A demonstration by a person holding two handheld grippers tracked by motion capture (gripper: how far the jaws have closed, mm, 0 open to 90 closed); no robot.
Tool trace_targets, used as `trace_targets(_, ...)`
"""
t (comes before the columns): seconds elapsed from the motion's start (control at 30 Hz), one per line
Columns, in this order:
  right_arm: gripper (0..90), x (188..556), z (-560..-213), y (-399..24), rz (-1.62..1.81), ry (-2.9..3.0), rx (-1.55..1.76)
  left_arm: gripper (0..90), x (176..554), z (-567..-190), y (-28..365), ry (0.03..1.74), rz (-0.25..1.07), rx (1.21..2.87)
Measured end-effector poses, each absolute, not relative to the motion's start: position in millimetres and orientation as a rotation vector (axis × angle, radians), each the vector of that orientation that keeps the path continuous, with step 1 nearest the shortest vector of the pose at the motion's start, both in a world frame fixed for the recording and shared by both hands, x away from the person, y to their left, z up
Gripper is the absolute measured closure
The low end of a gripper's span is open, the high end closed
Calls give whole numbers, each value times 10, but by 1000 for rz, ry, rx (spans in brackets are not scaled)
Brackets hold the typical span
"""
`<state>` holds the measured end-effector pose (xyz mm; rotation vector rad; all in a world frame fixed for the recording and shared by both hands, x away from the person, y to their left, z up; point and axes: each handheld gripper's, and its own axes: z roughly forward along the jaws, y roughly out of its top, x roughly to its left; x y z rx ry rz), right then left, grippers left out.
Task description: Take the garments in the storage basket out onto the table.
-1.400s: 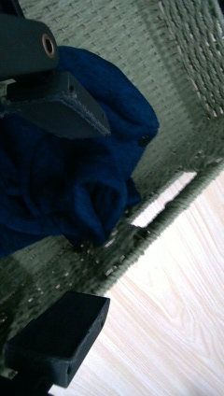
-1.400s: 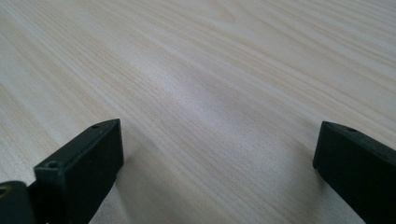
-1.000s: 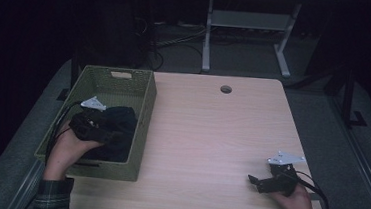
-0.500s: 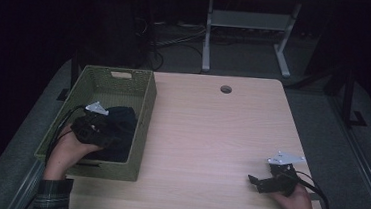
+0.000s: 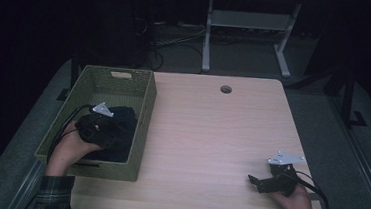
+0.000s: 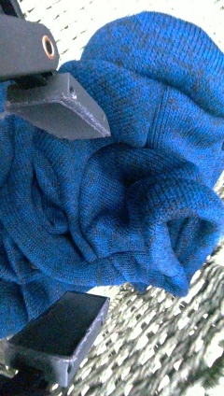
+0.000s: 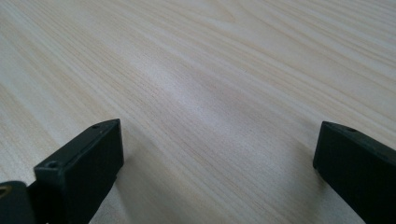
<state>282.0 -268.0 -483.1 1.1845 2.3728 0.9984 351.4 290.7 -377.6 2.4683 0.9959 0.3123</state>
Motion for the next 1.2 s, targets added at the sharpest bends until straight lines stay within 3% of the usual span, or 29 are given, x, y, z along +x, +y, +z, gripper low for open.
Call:
trace_targets(0.4,13,2820,-4831,-2680,998,2373,1184,149,3616,-4009,2822,951,196,2527)
trace_targets(0.87,13,2820,-4831,-2681,997,2373,1183,157,3655,-4131,2820,969,190,2567)
trace_targets(1.2,13,2820,-4831,-2680,998,2373,1184,289,3664,-4154,2823,999,203,2579)
